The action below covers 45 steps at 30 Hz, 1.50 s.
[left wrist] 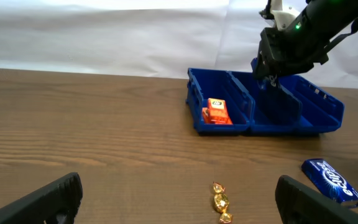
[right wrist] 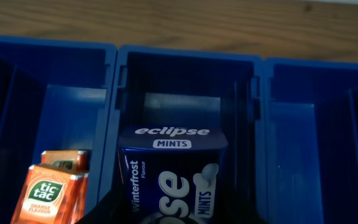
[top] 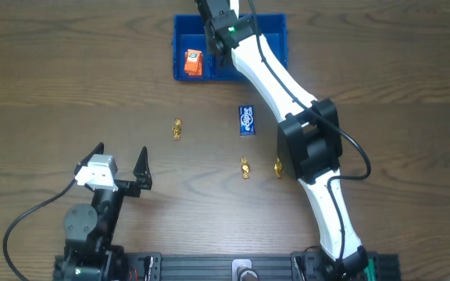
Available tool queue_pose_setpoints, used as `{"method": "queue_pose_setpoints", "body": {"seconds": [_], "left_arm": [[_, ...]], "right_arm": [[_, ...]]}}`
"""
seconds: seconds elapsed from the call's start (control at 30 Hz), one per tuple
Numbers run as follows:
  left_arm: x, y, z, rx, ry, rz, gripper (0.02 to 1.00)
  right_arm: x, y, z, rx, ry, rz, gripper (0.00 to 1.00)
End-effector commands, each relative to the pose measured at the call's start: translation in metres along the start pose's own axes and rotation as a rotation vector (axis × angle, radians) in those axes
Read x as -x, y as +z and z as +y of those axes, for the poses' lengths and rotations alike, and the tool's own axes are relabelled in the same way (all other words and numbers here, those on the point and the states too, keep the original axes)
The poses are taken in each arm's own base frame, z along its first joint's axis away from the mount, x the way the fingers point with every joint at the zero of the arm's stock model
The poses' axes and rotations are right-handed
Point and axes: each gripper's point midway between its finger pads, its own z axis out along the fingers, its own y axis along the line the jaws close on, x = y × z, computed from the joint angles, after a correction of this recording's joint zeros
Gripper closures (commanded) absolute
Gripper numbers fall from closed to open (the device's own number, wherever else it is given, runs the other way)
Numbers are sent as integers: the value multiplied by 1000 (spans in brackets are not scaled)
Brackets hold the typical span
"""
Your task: Sort Candies Into Trays
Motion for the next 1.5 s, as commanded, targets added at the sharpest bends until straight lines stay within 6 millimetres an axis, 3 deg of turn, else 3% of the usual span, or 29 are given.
{"method": "queue_pose_setpoints", "body": {"seconds": [0.03, 0.1, 0.23, 0.4, 0.47, 0.53, 0.63, 0.67, 0.87, 0.97, 1.23, 1.4, 1.5], "left_arm": [[-16, 1, 0, -5, 3, 49, 20], [-16, 1, 0, -5, 3, 49, 20], [-16, 1, 0, -5, 3, 49, 20], [-16, 1, 0, -5, 3, 49, 20], [-16, 1, 0, -5, 3, 49, 23], [-16, 1, 0, -5, 3, 49, 20], [-16, 1, 0, -5, 3, 49, 20], [-16, 1, 0, -5, 3, 49, 20], [-16, 1, 0, -5, 3, 49, 20], [-16, 1, 0, -5, 3, 49, 20], [-16, 1, 0, -5, 3, 49, 20], [-16, 1, 0, -5, 3, 49, 20], [-16, 1, 0, -5, 3, 49, 20]], "right_arm": [[10, -9, -5, 23, 37, -9, 470], [9, -7, -10, 35, 51, 7, 281], [12, -20, -28, 16, 74, 26, 132], [14, -71, -40, 9, 44, 55, 88], [-5, -96, -43, -4, 11, 124, 82], [-30, -103, -39, 7, -17, 206, 82], [-73, -97, -28, 60, -42, 325, 82], [-97, -90, -25, 85, -44, 375, 82], [-193, -64, -31, 63, -33, 548, 80], [-208, -56, -34, 49, -19, 562, 82], [-219, -42, -38, 7, 21, 567, 119], [-220, -36, -38, -2, 24, 560, 174], [-227, -30, -39, -11, 20, 579, 255]]}}
